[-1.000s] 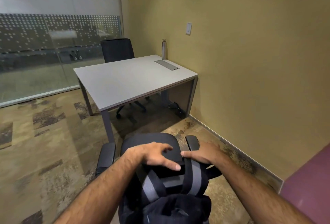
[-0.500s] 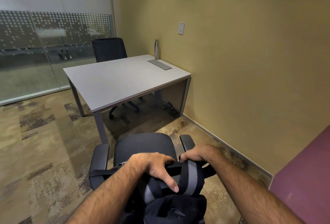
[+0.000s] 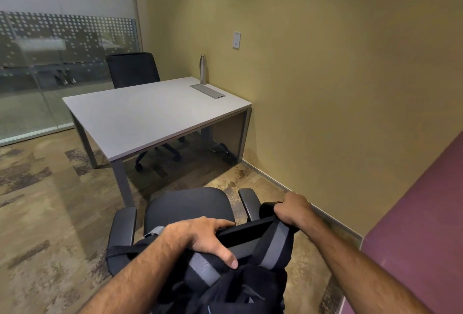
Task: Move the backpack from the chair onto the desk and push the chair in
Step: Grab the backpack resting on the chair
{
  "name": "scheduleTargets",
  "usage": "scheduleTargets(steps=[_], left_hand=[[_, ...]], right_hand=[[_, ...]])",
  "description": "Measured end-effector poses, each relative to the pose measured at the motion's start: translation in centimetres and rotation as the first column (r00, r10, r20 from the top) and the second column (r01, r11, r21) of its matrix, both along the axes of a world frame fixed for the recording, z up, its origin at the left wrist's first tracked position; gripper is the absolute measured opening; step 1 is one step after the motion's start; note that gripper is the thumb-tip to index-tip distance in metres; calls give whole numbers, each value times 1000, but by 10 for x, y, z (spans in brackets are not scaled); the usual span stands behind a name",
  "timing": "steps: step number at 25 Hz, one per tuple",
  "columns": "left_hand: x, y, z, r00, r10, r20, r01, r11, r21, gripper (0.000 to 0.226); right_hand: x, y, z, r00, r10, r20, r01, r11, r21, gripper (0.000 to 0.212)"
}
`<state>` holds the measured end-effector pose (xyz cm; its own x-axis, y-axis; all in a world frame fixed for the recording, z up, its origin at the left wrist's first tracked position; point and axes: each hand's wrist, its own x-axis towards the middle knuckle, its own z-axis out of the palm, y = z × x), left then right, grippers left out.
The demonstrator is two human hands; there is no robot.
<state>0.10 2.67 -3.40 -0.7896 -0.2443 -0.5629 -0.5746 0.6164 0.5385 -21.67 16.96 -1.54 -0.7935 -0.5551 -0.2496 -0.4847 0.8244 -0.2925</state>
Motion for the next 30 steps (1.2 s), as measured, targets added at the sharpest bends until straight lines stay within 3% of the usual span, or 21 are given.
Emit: scheduleTargets(steps=[2,3,6,8,10,13,19,23,27,30], left_hand=[[-1,-1,-1,1000,11,2,-11,1000,14,115],[-1,-1,-2,1000,10,1,-10,1000,18,115],[-4,0,-4,1000,9,-13,-9,1000,16,116],[-7,3,-5,1000,3,-23,-3,1000,2,118],[-8,5,-4,999,-7,-50,6,1000,-22,121],[1,-3,-2,991,14,-136,-26,996,-84,118],[43,-40,-8,950,64,-305,-130,971,-203,85],[50,-37,-14,927,78,-367,-134,982,-131,62],[55,-33,-11,898,99,-429,-173,975,-137,66],[68,-31,-7,863,100,-495,-215,959,-182,65]], right_hand=[[-3,11,-5,968,-130,213,170,969,-180,17],[-4,18,-8,907,-191,376,307,910,-279,13],[-1,43,-13,535,-168,828,682,664,-305,7],[2,60,-15,279,-46,959,797,568,-205,9],[3,72,-16,144,25,989,848,512,-137,11],[5,81,-19,88,38,995,896,434,-96,13],[18,84,-40,7,47,999,968,248,-18,26],[37,76,-53,2,-42,999,966,259,9,33],[47,60,-53,128,-120,985,933,352,-78,27],[55,50,-54,143,-107,984,901,426,-85,26]])
